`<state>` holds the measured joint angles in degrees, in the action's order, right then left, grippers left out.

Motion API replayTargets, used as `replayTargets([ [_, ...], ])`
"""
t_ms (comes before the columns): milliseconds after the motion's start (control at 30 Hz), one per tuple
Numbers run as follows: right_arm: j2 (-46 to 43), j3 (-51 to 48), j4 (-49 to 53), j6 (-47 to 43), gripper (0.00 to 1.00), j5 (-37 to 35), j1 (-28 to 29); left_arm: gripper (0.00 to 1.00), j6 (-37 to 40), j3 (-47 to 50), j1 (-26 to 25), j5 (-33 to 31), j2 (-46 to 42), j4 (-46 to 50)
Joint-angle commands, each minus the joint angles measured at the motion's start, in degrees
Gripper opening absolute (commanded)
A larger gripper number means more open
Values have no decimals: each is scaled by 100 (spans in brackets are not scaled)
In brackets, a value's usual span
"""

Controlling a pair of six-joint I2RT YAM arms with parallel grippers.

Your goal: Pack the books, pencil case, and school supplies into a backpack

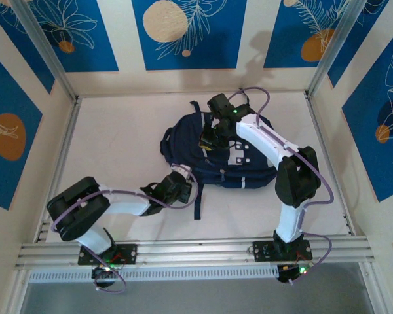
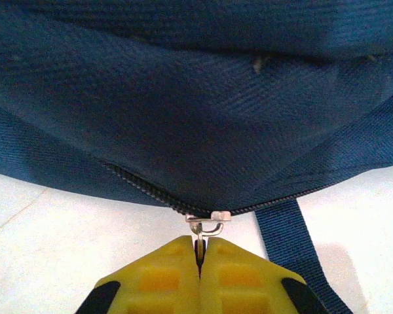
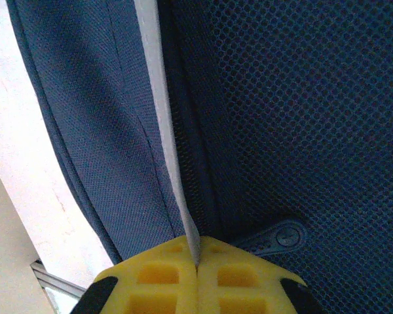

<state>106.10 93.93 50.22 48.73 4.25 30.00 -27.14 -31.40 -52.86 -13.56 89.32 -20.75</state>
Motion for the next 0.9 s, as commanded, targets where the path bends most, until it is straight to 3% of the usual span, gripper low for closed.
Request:
replayTargets([
  [0,23,205,491,-248,0,-73,39,0,-117,208,133,-43,-190,256],
  [533,401,536,1262,-1306,0,-1094,712,0,-33,557,320,190,-731,284],
  [567,408,543,1271,-1328,6,-1118,740,0,-12,534,327,300,-748,312],
  [633,369,661,1323,-1286,28,-1221,787,0,-2,489,320,566,-774,376],
  [767,-114,692,1171,-975,56,-1363,764,0,-46,420,313,847,-826,529],
  [867,-791,305,1096,-401,59,-1270,605,0,-88,355,294,1026,-854,657],
])
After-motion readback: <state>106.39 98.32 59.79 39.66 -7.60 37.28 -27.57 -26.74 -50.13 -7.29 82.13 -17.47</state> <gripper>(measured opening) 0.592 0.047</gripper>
